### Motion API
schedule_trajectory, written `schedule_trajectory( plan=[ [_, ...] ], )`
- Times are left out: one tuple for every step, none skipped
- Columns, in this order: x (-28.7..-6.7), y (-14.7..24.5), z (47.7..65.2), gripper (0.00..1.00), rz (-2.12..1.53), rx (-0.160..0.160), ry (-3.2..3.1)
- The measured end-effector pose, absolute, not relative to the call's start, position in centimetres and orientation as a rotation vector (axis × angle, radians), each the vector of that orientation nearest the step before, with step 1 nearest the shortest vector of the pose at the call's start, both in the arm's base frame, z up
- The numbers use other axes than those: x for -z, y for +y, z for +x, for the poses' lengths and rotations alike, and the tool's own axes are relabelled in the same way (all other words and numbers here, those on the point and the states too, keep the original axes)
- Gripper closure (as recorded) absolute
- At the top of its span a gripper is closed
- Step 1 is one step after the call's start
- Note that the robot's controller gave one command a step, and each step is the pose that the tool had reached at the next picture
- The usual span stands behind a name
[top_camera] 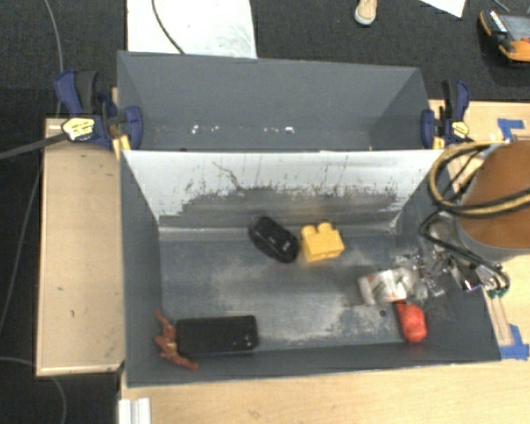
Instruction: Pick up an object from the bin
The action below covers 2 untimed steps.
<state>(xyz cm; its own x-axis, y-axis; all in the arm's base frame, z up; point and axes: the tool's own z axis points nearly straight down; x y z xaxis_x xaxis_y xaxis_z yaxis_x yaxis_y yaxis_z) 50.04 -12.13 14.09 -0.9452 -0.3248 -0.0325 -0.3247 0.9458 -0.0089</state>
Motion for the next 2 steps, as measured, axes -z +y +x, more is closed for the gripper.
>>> schedule_trajectory(
  plan=[
    [-10.7, -10.9, 52.3, 1.0, -1.328, 0.045, 2.778],
    [-11.6, -11.2, 51.0, 1.0, -1.431, 0.02, 2.752]
  ],
)
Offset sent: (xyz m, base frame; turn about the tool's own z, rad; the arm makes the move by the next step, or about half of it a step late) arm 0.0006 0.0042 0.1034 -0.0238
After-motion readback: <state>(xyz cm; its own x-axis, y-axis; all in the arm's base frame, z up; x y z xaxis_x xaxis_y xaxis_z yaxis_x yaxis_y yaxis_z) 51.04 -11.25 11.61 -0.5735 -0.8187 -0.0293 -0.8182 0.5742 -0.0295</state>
